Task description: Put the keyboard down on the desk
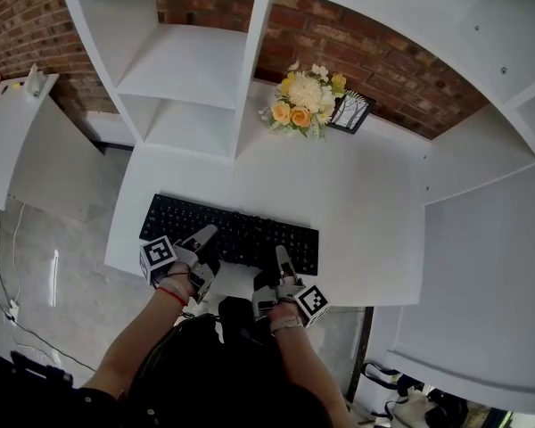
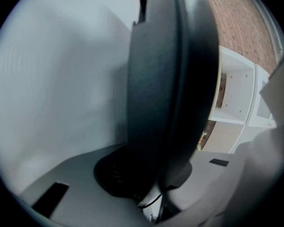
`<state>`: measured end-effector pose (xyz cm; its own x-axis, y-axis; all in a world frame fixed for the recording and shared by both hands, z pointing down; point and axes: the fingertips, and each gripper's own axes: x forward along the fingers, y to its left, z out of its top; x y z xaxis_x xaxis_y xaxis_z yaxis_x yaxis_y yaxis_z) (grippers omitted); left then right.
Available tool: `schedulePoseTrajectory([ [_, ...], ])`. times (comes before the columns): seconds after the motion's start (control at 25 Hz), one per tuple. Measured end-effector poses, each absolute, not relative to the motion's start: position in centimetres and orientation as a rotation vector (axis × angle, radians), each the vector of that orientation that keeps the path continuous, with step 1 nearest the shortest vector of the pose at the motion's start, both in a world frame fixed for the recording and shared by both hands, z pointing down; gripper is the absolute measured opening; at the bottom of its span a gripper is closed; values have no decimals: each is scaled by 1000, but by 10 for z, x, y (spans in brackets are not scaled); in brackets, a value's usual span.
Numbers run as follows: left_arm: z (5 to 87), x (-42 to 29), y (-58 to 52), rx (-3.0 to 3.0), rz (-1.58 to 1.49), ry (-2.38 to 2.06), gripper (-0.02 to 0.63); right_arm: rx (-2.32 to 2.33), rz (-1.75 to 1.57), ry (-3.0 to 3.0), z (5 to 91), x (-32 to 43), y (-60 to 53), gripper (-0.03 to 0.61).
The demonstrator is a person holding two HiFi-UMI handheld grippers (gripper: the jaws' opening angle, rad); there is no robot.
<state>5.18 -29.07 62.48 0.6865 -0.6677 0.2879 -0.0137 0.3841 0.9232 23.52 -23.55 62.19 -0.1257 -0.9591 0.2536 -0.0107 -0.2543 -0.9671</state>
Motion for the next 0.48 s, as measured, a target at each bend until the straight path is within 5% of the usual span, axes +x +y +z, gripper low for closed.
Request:
schedulePoseTrajectory([
  [0.48, 630, 51, -300, 1053, -478, -706, 72, -1331, -1517, 1096, 625, 236, -251, 77],
])
